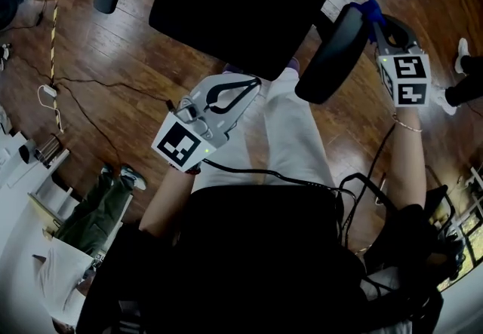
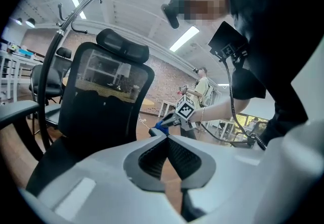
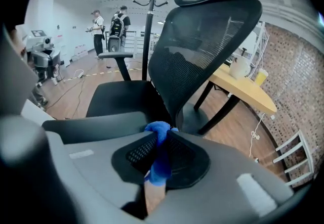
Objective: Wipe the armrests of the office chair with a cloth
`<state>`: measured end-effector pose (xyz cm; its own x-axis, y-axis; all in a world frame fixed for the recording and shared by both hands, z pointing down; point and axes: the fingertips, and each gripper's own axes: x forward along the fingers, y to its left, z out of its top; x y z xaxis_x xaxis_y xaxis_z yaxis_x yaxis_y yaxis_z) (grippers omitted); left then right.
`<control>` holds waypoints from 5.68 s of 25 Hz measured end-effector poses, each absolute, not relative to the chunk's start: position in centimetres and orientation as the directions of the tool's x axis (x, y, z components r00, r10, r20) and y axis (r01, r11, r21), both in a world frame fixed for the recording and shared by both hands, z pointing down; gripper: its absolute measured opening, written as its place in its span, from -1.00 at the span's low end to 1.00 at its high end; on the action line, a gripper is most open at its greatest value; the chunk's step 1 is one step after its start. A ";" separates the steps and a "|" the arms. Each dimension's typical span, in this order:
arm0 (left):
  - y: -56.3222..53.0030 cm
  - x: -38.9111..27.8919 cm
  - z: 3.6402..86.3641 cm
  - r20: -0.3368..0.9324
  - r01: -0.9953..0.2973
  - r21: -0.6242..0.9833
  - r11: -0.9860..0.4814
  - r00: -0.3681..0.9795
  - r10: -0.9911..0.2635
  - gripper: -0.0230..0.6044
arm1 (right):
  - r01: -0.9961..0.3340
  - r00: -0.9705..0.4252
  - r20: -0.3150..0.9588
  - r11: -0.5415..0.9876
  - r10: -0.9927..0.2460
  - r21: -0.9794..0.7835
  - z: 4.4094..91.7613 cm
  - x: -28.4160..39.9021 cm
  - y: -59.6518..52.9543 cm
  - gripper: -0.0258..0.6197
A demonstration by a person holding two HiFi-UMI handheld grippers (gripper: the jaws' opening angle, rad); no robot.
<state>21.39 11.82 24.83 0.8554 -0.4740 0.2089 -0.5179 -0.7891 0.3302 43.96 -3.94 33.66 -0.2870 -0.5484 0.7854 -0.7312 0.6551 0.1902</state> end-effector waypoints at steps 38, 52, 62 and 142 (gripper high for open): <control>33.0 35.9 48.1 0.102 0.051 0.049 -0.998 0.993 0.056 -0.91 | -0.680 -0.721 -0.079 0.725 -0.688 -0.109 42.5 38.1 15.7 -0.80; 31.2 37.6 55.9 -0.015 -0.065 -0.063 -0.996 0.998 -0.064 -0.91 | -0.410 -0.492 -0.605 0.779 -0.627 -0.474 40.6 40.8 8.2 -0.80; 25.2 36.2 55.9 -0.023 -0.267 0.068 -0.961 0.963 -0.269 -0.91 | -0.643 -0.714 -0.449 0.757 -0.538 0.115 38.9 34.1 13.9 -0.80; 28.0 38.2 63.9 0.164 -0.082 -0.060 -0.995 0.982 -0.091 -0.91 | -0.630 -0.682 -0.164 0.458 -0.713 0.627 47.8 41.3 1.9 -0.81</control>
